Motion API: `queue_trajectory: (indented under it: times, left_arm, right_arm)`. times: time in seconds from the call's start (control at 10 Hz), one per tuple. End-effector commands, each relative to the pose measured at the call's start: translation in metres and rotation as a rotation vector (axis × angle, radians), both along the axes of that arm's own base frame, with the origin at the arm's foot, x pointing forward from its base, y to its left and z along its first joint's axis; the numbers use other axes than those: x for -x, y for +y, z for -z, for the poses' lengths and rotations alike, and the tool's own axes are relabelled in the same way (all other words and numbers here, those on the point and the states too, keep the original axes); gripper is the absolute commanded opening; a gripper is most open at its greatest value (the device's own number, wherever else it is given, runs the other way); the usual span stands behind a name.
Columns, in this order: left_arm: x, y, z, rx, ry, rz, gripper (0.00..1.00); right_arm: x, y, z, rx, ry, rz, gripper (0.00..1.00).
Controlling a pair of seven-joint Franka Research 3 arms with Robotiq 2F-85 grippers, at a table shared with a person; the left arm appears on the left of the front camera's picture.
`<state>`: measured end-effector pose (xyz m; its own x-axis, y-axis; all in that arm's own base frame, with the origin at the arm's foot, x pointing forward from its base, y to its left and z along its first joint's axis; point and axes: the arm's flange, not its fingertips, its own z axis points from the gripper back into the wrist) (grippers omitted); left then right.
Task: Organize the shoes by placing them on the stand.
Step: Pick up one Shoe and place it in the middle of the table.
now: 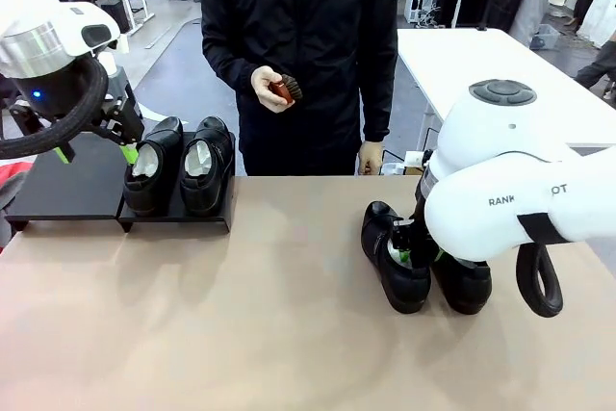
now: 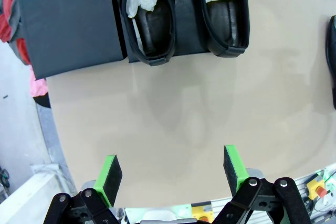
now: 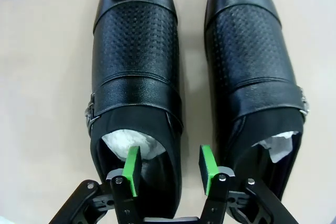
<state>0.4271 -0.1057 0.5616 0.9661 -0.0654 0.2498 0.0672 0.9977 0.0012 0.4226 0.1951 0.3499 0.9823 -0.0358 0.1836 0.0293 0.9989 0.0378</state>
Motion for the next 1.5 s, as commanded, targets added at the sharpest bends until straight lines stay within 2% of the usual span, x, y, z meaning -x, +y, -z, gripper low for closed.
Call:
queue_trajectory:
  times: [0.0, 0.3, 0.4, 0.6, 0.7, 1.2, 1.4]
  left_arm:
    - [0.003, 0.002, 0.0, 0.003, 0.001, -0.002, 1.0]
    - [0.003, 0.002, 0.0, 0.003, 0.001, -0.002, 1.0]
    - [0.003, 0.002, 0.0, 0.003, 0.001, -0.002, 1.0]
    - [0.003, 0.002, 0.0, 0.003, 0.001, -0.002, 1.0]
    - [0.003, 0.002, 0.0, 0.003, 0.001, -0.002, 1.0]
    - [0.003, 0.002, 0.0, 0.003, 0.001, -0.002, 1.0]
    - [0.003, 0.002, 0.0, 0.003, 0.001, -0.002, 1.0]
  right_arm:
    - [-0.003, 0.007, 0.009, -0.004, -0.014, 0.017, 0.59]
    - [-0.002, 0.012, 0.017, 0.006, -0.02, -0.018, 0.59]
    - [-0.002, 0.012, 0.017, 0.013, -0.039, -0.03, 0.46]
    - [-0.002, 0.012, 0.018, 0.017, -0.041, -0.033, 0.07]
    - [-0.003, 0.012, 0.018, 0.022, -0.033, -0.035, 0.0]
    - [-0.001, 0.01, 0.013, 0.055, 0.021, -0.019, 0.0]
    - [0.022, 0.024, -0.03, -0.016, 0.001, -0.012, 0.0]
